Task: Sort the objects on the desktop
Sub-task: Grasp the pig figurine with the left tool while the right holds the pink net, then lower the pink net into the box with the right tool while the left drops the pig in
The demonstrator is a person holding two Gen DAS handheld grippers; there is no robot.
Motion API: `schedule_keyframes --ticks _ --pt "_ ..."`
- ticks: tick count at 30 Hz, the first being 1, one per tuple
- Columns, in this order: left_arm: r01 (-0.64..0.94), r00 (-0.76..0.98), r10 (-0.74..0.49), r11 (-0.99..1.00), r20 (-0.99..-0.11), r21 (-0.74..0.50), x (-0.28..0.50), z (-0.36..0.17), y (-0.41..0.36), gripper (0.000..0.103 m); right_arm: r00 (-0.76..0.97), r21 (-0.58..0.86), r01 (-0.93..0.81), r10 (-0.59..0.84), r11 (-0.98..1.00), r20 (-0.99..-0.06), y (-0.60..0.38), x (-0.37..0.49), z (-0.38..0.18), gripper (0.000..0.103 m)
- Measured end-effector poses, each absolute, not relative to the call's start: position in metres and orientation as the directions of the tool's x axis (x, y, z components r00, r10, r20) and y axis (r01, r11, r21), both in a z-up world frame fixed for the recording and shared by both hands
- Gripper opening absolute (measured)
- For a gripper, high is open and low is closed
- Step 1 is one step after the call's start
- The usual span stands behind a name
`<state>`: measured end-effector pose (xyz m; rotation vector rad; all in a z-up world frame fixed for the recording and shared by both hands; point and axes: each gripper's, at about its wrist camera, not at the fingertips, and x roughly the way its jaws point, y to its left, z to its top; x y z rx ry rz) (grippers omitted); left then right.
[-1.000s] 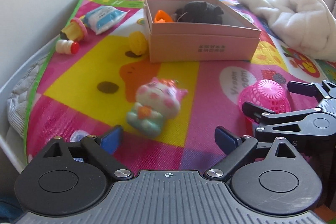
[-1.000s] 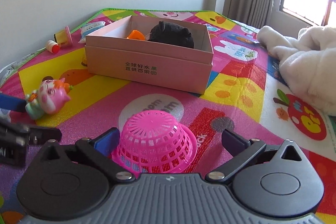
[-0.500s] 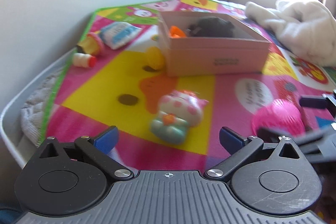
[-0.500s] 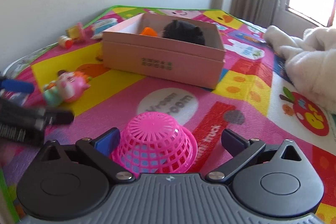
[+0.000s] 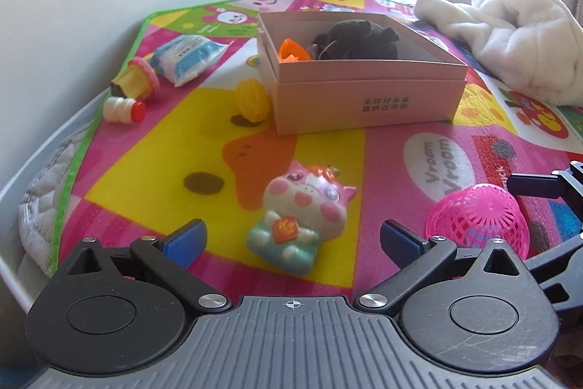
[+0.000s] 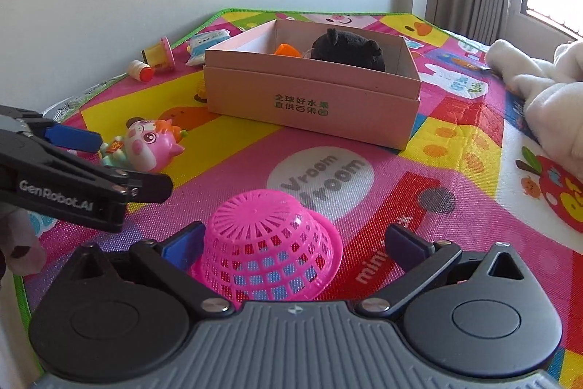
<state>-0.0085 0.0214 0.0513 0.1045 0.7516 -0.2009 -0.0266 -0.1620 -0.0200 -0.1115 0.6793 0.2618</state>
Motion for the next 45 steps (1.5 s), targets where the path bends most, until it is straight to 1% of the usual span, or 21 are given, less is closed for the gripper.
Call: schedule_keyframes --ticks 2,3,4,5,6,7,9,10,11,13,18,25,30,33,39,42,45 --pt "0.221 0.716 -0.139 0.975 -0.684 0.034 -0.004 0.05 0.019 0.099 0.754 -0.044 -0.269 0.182 0.962 -0.631 -0.159 -0.028 -0.019 0.103" --pt "0.221 0.711 -0.135 0.975 -0.69 0.037 -0.002 0.049 0.019 0.084 0.761 -0.069 -0.264 0.164 0.962 -0.628 -0.156 -0.031 -0.018 0.103" --pt "0.216 0.706 -0.125 0.975 -0.698 0.044 0.0 0.048 0.018 0.075 0.767 -0.095 -0.258 0.144 0.962 -0.625 -0.153 -0.033 -0.017 0.103" --pt "0.214 0.706 -0.125 0.976 -0.697 0.043 0.001 0.048 0.019 0.075 0.767 -0.106 -0.254 0.133 0.961 -0.627 -0.15 -0.034 -0.015 0.103" --pt "0.212 0.706 -0.126 0.976 -0.697 0.039 0.001 0.049 0.019 0.074 0.757 -0.089 -0.258 0.144 0.962 -0.637 -0.15 -0.036 -0.014 0.103" --pt "0.212 0.706 -0.126 0.976 -0.697 0.039 0.001 0.05 0.019 0.067 0.743 -0.055 -0.262 0.165 0.963 -0.648 -0.151 -0.038 -0.014 0.102" --pt "0.218 0.707 -0.126 0.975 -0.696 0.045 -0.001 0.052 0.019 0.057 0.739 -0.026 -0.263 0.184 0.964 -0.648 -0.15 -0.044 -0.012 0.089" --pt "0.22 0.706 -0.13 0.975 -0.697 0.041 -0.003 0.053 0.02 0.056 0.743 -0.03 -0.267 0.186 0.963 -0.643 -0.148 -0.048 -0.011 0.085" --pt "0.223 0.703 -0.138 0.974 -0.698 0.032 -0.005 0.055 0.021 0.056 0.742 -0.026 -0.272 0.193 0.962 -0.642 -0.146 -0.051 -0.009 0.076" --pt "0.233 0.702 -0.154 0.972 -0.696 0.021 -0.013 0.058 0.024 0.055 0.749 -0.034 -0.272 0.19 0.962 -0.635 -0.144 -0.057 -0.004 0.076" --pt "0.238 0.729 -0.147 0.97 -0.669 0.046 -0.039 0.072 0.034 0.055 0.784 -0.098 -0.305 0.192 0.947 -0.591 -0.142 -0.07 0.02 0.076" --pt "0.259 0.793 -0.186 0.965 -0.581 0.045 -0.072 0.115 0.034 0.055 0.835 -0.141 -0.321 0.209 0.937 -0.509 -0.147 -0.085 0.075 0.076" --pt "0.277 0.811 -0.203 0.959 -0.549 0.055 -0.087 0.133 0.028 0.055 0.843 -0.142 -0.32 0.213 0.937 -0.493 -0.146 -0.092 0.105 0.076" --pt "0.278 0.813 -0.204 0.959 -0.545 0.056 -0.092 0.135 0.027 0.055 0.844 -0.129 -0.321 0.221 0.938 -0.489 -0.148 -0.093 0.114 0.076" --pt "0.274 0.801 -0.199 0.96 -0.565 0.05 -0.085 0.129 0.027 0.055 0.851 -0.146 -0.325 0.221 0.934 -0.477 -0.153 -0.084 0.113 0.076" --pt "0.271 0.802 -0.199 0.962 -0.563 0.046 -0.071 0.132 0.024 0.055 0.878 -0.188 -0.316 0.211 0.93 -0.429 -0.16 -0.07 0.118 0.076" --pt "0.283 0.813 -0.209 0.958 -0.543 0.054 -0.047 0.143 0.012 0.055 0.918 -0.224 -0.277 0.188 0.934 -0.35 -0.174 -0.04 0.137 0.076"
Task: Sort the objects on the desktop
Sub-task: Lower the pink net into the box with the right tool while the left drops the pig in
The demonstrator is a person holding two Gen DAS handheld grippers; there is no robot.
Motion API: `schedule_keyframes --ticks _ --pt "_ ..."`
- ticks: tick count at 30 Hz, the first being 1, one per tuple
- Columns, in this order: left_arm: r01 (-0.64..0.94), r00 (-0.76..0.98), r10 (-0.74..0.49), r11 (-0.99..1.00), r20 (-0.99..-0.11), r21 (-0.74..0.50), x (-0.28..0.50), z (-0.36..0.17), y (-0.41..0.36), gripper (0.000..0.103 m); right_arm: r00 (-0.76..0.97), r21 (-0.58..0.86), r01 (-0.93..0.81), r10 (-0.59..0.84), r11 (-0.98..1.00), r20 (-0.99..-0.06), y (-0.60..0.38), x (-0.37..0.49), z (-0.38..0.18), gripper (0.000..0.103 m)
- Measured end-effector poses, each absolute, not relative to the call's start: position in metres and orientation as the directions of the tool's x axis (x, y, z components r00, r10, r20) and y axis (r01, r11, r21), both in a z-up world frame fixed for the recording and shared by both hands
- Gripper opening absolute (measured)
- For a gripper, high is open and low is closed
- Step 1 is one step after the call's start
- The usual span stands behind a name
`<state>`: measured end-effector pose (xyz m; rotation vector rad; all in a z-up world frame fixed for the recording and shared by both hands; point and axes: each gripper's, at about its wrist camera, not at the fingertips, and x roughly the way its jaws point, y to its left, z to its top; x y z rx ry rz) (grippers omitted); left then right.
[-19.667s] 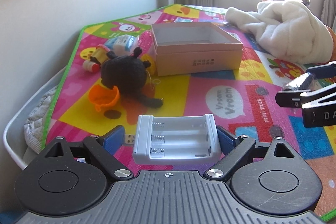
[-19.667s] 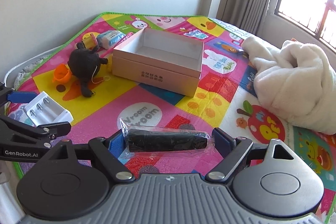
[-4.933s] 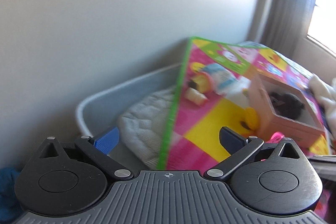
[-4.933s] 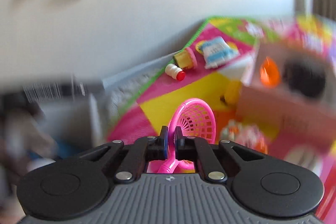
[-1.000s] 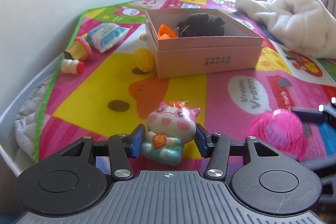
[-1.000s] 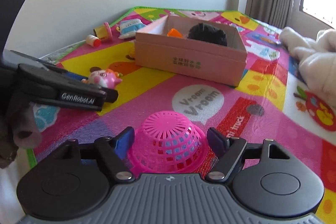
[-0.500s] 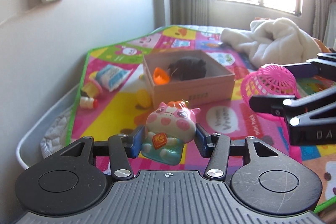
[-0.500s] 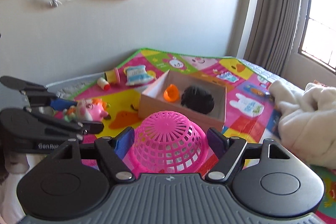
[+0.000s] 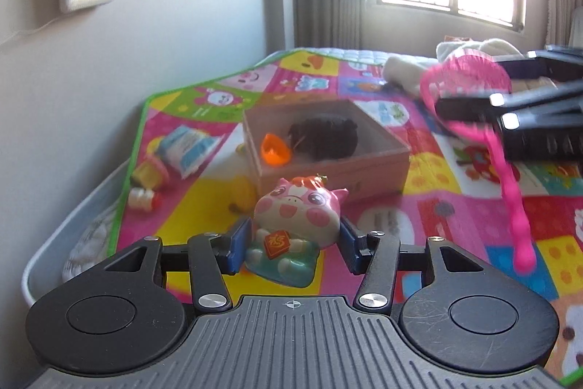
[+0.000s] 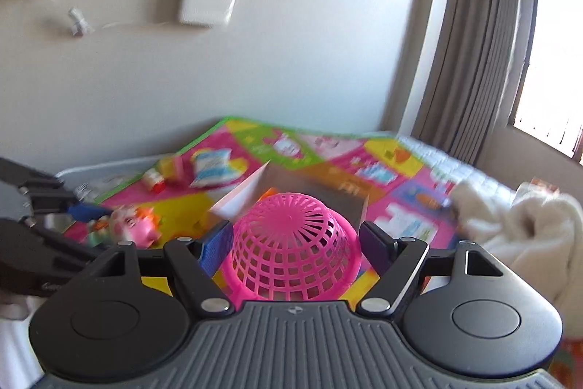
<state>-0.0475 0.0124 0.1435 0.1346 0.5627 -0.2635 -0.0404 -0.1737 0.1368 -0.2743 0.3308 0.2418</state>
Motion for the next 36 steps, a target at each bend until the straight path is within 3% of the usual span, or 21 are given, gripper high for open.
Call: schedule_keyframes --ticks 5,6,7,9,14,17,25,26,28,29,30,36 --pt "0.277 0.852 -0.227 0.96 -0.472 0.039 0.025 0.163 -0.014 0.056 0.945 -0.196 -0.245 0.189 0.949 -0.267 -0.196 0.025 0.179 0.076" --pt "0.269 0.859 -0.23 0.963 -0.457 0.022 0.041 0.164 -0.017 0.06 0.947 -0.188 -0.246 0.194 0.951 -0.256 -0.197 0.038 0.184 0.076" --pt "0.264 0.864 -0.231 0.964 -0.447 0.013 0.057 0.163 -0.02 0.079 0.948 -0.178 -0.247 0.2 0.953 -0.246 -0.197 0.052 0.188 0.076" --pt "0.25 0.865 -0.212 0.968 -0.454 0.025 0.08 0.156 -0.02 0.096 0.948 -0.148 -0.252 0.214 0.956 -0.235 -0.194 0.079 0.187 0.076" --pt "0.184 0.843 -0.145 0.983 -0.518 0.024 0.066 0.119 0.011 0.097 0.916 -0.096 -0.312 0.273 0.945 -0.294 -0.163 0.142 0.156 0.076" --pt "0.138 0.833 -0.095 0.99 -0.545 0.038 0.05 0.098 0.034 0.099 0.876 -0.086 -0.352 0.296 0.932 -0.38 -0.142 0.173 0.128 0.088" --pt "0.061 0.791 -0.08 0.997 -0.606 -0.053 0.034 0.069 0.081 0.101 0.852 -0.1 -0.336 0.257 0.937 -0.456 -0.121 0.187 0.1 0.089" --pt "0.059 0.79 -0.074 0.997 -0.608 -0.044 0.033 0.069 0.082 0.101 0.852 -0.118 -0.332 0.244 0.936 -0.464 -0.117 0.186 0.098 0.087" --pt "0.064 0.791 -0.076 0.997 -0.606 -0.042 0.033 0.07 0.086 0.102 0.839 -0.152 -0.341 0.227 0.928 -0.495 -0.109 0.187 0.094 0.072" --pt "0.069 0.791 -0.086 0.996 -0.606 -0.05 0.032 0.071 0.088 0.102 0.827 -0.169 -0.347 0.216 0.923 -0.52 -0.103 0.187 0.089 0.055" --pt "0.072 0.79 -0.095 0.995 -0.606 -0.062 0.031 0.071 0.092 0.102 0.812 -0.18 -0.356 0.208 0.917 -0.545 -0.095 0.189 0.084 0.045" --pt "0.079 0.79 -0.129 0.991 -0.6 -0.109 0.029 0.069 0.104 0.103 0.787 -0.219 -0.365 0.174 0.905 -0.592 -0.066 0.206 0.063 0.042"
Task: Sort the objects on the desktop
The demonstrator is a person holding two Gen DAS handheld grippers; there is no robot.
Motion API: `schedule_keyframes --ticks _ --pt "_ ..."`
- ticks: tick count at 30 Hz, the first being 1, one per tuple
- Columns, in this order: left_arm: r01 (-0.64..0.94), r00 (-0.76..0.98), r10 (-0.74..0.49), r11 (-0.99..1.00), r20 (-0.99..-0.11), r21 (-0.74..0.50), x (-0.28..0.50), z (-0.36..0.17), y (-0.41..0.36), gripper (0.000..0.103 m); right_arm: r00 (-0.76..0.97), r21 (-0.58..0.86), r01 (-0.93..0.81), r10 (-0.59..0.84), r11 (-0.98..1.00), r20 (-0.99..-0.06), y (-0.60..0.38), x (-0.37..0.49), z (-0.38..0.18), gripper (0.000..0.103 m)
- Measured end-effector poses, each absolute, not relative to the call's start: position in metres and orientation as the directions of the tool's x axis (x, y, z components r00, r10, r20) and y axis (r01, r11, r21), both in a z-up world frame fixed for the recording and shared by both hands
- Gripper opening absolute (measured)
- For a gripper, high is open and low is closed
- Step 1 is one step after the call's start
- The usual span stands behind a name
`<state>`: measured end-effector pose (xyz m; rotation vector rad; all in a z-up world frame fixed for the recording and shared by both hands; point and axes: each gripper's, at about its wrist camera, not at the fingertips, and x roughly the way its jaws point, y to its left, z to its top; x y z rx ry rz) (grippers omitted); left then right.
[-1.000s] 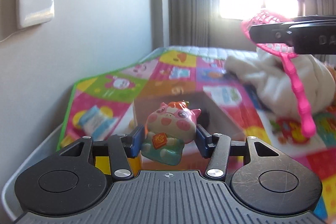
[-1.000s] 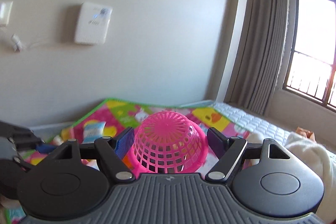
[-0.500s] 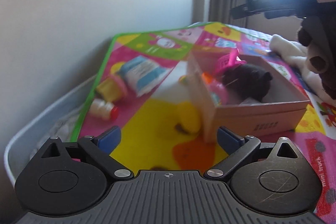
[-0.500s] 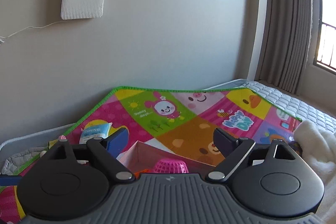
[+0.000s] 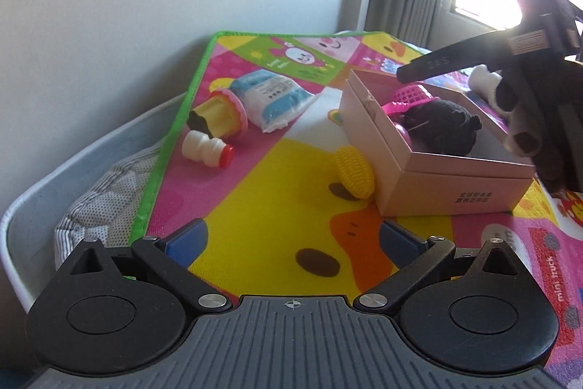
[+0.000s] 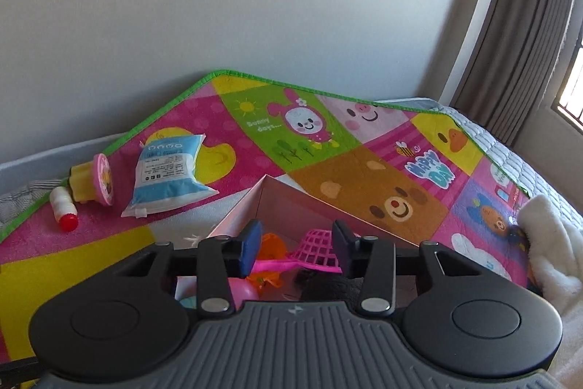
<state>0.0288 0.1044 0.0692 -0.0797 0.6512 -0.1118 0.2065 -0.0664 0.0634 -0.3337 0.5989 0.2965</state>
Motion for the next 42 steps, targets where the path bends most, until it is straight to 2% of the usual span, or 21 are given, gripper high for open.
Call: schedule_keyframes --ticks 5,7,10,13,15,20,22,26,28,29,33,37,39,42 --pt "0.112 0.769 -0.164 0.986 -0.618 -0.123 0.024 0.066 0.103 0.103 0.741 -0.18 -0.292 0.103 0.939 -0.664 -0.072 0.244 0.052 0.042" --pt "0.134 0.772 -0.181 0.983 -0.609 -0.123 0.016 0.067 0.104 0.103 0.696 -0.175 -0.296 0.086 0.939 -0.713 -0.084 0.237 0.044 0.042" --pt "0.109 0.778 -0.163 0.986 -0.606 -0.126 0.013 0.066 0.111 0.103 0.691 -0.229 -0.323 0.063 0.918 -0.72 -0.092 0.204 0.048 0.042" --pt "0.059 0.778 -0.127 0.99 -0.615 -0.129 0.02 0.064 0.115 0.103 0.737 -0.248 -0.384 0.133 0.889 -0.662 -0.076 0.167 0.074 0.042" --pt "0.021 0.784 -0.09 0.993 -0.614 -0.119 0.024 0.066 0.119 0.103 0.723 -0.195 -0.461 0.24 0.865 -0.647 -0.054 0.152 0.091 0.042" --pt "-0.014 0.799 -0.034 0.997 -0.6 -0.074 0.019 0.073 0.14 0.103 0.543 -0.028 -0.673 0.468 0.739 -0.698 0.023 0.152 0.086 0.042" --pt "-0.011 0.794 -0.028 0.998 -0.608 -0.061 0.015 0.072 0.15 0.103 0.488 -0.027 -0.723 0.484 0.69 -0.726 0.055 0.158 0.067 0.042" --pt "-0.001 0.784 -0.042 0.998 -0.62 -0.068 0.008 0.067 0.162 0.103 0.464 -0.063 -0.726 0.419 0.685 -0.78 0.094 0.174 0.03 0.042" --pt "0.014 0.784 -0.051 0.998 -0.619 -0.064 0.007 0.066 0.16 0.103 0.444 -0.042 -0.717 0.409 0.696 -0.797 0.095 0.179 0.022 0.033" --pt "0.021 0.785 -0.056 0.998 -0.616 -0.064 0.006 0.066 0.158 0.103 0.429 -0.027 -0.718 0.413 0.695 -0.804 0.091 0.179 0.023 0.02" --pt "0.055 0.798 -0.088 0.996 -0.596 -0.075 0.004 0.072 0.149 0.103 0.444 -0.022 -0.729 0.447 0.685 -0.776 0.056 0.145 0.056 0.02" --pt "0.085 0.797 -0.11 0.994 -0.594 -0.071 0.0 0.075 0.136 0.103 0.417 -0.028 -0.739 0.424 0.673 -0.804 0.006 0.109 0.082 0.021" --pt "0.092 0.791 -0.118 0.993 -0.601 -0.074 -0.001 0.075 0.128 0.103 0.469 -0.074 -0.716 0.399 0.694 -0.788 -0.012 0.098 0.095 0.032" --pt "0.129 0.78 -0.148 0.989 -0.608 -0.075 -0.004 0.074 0.111 0.103 0.52 -0.088 -0.659 0.367 0.747 -0.772 -0.021 0.108 0.107 0.033"
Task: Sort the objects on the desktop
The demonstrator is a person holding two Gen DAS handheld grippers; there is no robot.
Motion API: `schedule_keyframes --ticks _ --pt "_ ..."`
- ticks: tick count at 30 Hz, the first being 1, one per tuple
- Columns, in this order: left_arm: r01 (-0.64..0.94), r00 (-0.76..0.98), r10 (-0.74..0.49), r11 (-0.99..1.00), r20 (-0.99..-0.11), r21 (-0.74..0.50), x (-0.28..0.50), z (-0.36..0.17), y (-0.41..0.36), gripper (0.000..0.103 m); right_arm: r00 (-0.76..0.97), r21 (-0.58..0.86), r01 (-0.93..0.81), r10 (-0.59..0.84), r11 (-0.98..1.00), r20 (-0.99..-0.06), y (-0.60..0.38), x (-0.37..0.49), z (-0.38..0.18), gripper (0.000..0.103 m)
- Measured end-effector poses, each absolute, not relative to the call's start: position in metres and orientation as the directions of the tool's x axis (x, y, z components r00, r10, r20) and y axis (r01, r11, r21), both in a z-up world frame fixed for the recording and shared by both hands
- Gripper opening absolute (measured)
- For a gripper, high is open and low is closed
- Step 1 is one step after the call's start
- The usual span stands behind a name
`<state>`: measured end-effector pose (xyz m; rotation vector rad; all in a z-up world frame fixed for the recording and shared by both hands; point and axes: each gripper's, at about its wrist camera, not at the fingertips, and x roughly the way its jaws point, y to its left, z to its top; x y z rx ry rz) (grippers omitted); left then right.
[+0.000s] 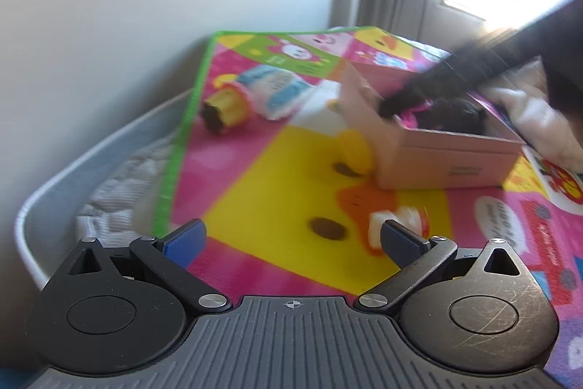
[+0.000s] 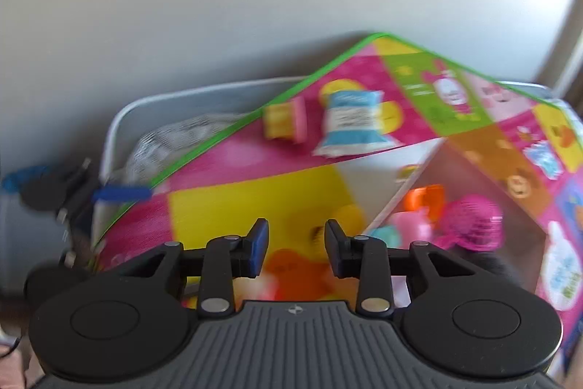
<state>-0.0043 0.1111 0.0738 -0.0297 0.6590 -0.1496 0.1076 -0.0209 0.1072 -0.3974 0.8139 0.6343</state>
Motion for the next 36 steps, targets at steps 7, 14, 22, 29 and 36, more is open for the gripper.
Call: schedule_keyframes --ticks 7,14,22,29,36 --pt "0.178 0.768 -0.163 0.983 -0.62 -0.038 -0.018 0.073 0.096 0.103 0.593 -0.305 -0.622 0.18 0.722 -0.785 0.03 0.152 0.055 0.033" --pt "0.165 0.758 -0.14 0.986 -0.637 -0.021 -0.028 0.071 0.105 0.103 0.574 -0.343 -0.627 0.118 0.699 -0.81 0.039 0.157 0.029 0.012" --pt "0.209 0.748 -0.174 0.978 -0.64 -0.021 -0.043 0.076 0.092 0.103 0.565 -0.317 -0.675 0.191 0.667 -0.803 -0.017 0.073 0.041 0.012" --pt "0.229 0.744 -0.18 0.973 -0.643 -0.007 -0.052 0.077 0.071 0.103 0.646 -0.279 -0.517 0.155 0.809 -0.747 -0.091 0.05 0.051 0.014" --pt "0.207 0.741 -0.152 0.978 -0.654 0.009 -0.048 0.073 0.064 0.103 0.693 -0.106 -0.407 0.231 0.907 -0.682 -0.134 0.025 0.046 0.054"
